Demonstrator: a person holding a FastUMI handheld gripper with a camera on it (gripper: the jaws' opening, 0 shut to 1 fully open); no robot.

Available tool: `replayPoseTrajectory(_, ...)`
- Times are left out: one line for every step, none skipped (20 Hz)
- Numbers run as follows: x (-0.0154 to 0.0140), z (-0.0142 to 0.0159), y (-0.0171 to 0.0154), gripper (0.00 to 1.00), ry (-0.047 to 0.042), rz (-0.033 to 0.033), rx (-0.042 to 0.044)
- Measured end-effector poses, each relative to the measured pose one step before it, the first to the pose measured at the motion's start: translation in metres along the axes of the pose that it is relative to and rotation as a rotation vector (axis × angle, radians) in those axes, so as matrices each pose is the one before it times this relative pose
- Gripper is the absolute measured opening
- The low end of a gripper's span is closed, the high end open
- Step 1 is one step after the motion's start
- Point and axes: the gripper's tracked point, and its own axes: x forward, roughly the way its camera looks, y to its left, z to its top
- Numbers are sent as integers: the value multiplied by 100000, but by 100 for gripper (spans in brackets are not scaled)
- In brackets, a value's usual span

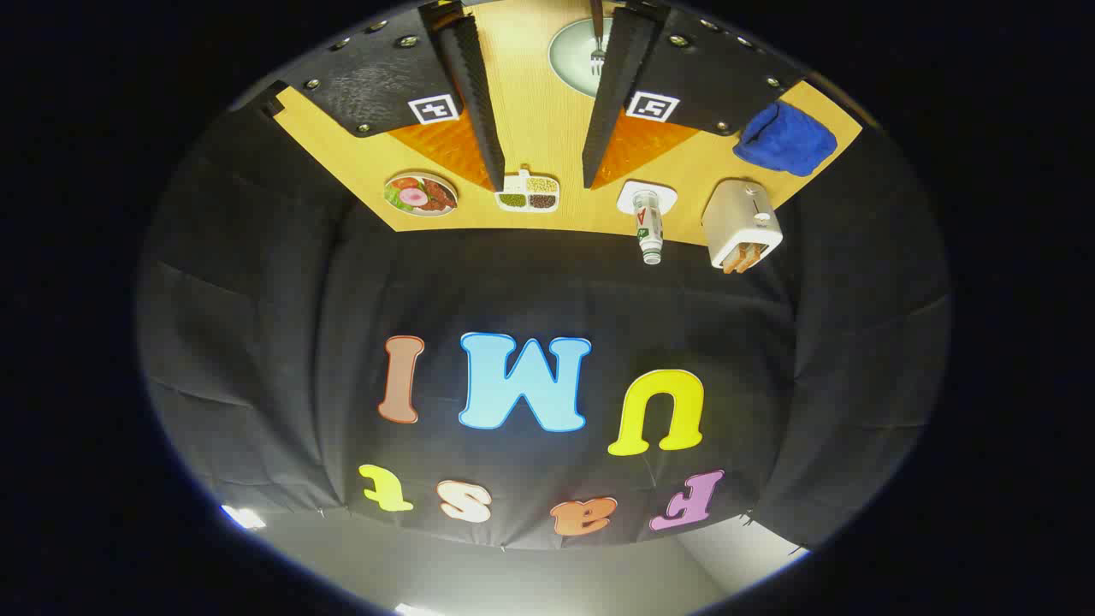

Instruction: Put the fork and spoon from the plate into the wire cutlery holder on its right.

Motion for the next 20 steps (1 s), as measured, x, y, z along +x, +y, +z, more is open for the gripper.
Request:
replayPoseTrajectory(82, 40, 74, 57, -208, 42, -165)
replayPoseTrajectory(-2, 138, 114, 57, -92, 223, -14)
replayPoseTrajectory(154, -85, 65, 57, -20, 141, 113)
replayPoseTrajectory(136, 88, 74, 57, -62, 101, 20)
replayPoseTrajectory(111, -82, 48, 57, 49, 56, -16)
replayPoseTrajectory(96, 40, 41, 57, -9, 58, 32)
replayPoseTrajectory(152, 20, -14, 57, 40, 1, 27)
replayPoseTrajectory(150, 80, 59, 57, 35, 69, -69)
replayPoseTrajectory(157, -55, 48, 57, 106, 2, -111)
replayPoseTrajectory(156, 125, 59, 57, -29, 126, -182)
replayPoseTrajectory(81, -51, -3, 57, -36, -83, -239)
replayPoseTrajectory(104, 39, -9, 57, -12, 153, -166)
replayPoseTrajectory(201, -97, 65, 57, 239, 30, -75)
replayPoseTrajectory(129, 53, 28, 57, 104, 83, -13)
replayPoseTrajectory(162, -59, 15, 57, 122, -85, -67)
replayPoseTrajectory(71, 53, -14, 57, -10, 88, -37)
replayPoseTrajectory(120, -73, 105, 57, 198, 87, -117)
replayPoseTrajectory(98, -181, 81, 57, 473, 226, -78)
replayPoseTrajectory(177, -414, 130, 57, 907, 369, -170)
replayPoseTrajectory(208, -420, 97, 57, 1432, 441, -299)
